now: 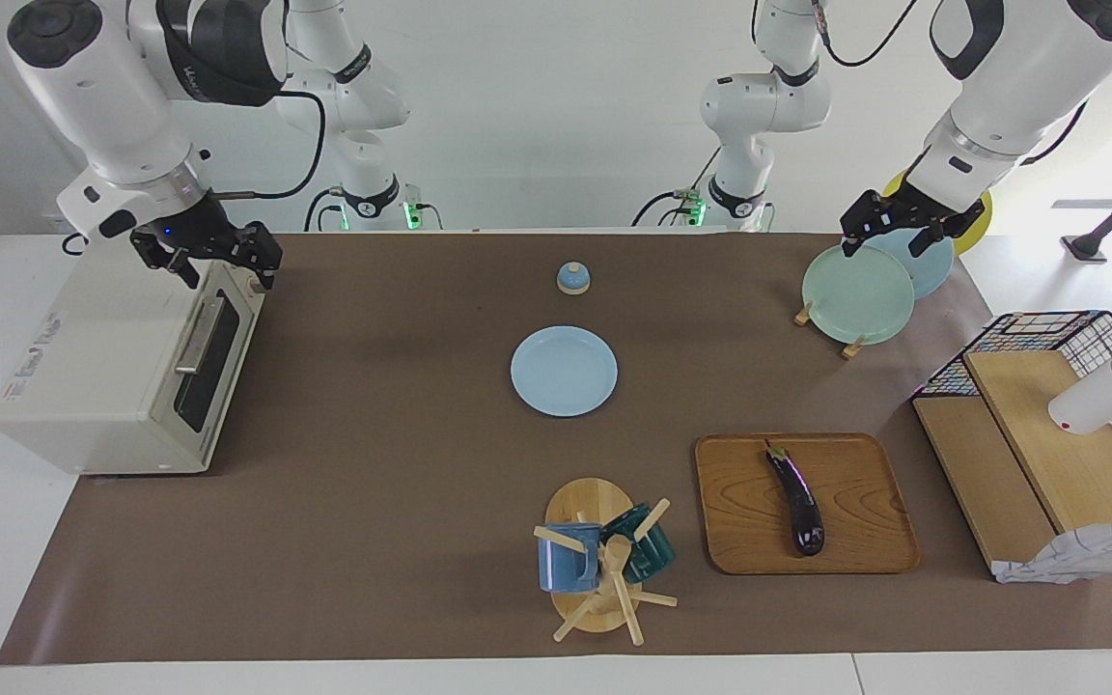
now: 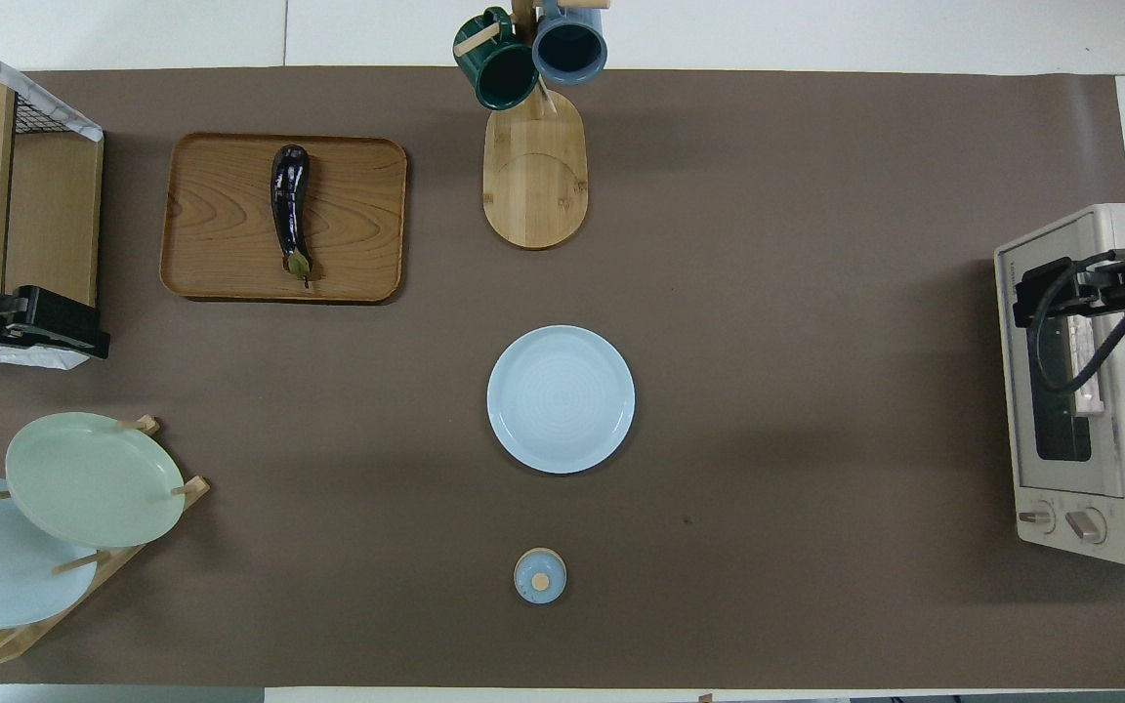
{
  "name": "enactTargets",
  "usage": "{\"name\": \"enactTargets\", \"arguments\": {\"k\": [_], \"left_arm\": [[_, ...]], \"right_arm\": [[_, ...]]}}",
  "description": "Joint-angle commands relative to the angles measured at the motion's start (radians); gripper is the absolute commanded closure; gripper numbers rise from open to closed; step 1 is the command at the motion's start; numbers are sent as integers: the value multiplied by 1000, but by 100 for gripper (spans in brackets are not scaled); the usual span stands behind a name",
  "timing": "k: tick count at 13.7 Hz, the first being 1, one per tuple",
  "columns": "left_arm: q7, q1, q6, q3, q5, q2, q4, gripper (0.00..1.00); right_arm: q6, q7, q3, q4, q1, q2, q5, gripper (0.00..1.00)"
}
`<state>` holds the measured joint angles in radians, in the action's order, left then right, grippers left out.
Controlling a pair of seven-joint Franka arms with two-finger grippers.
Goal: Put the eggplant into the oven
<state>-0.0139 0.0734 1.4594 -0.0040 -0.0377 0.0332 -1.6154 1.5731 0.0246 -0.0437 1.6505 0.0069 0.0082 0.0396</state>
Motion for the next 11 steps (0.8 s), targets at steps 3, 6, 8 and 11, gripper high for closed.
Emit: {"name": "enactTargets", "arguments": {"k": [3, 6, 8, 11], "left_arm": [[-11, 6, 7, 1, 13, 4, 5, 0], [-11, 8, 7, 1, 13, 4, 5, 0], [-14, 9, 9, 1, 15, 4, 5, 0], [-14, 11, 80, 2, 13, 5, -14, 0]], "right_arm": [[-7, -23, 4, 2, -7, -17, -30, 0], [47, 7, 2, 21, -25, -24, -30, 0], [73, 53, 2, 40, -24, -30, -35, 54], [161, 108, 1, 174, -31, -85, -35, 100]]}}
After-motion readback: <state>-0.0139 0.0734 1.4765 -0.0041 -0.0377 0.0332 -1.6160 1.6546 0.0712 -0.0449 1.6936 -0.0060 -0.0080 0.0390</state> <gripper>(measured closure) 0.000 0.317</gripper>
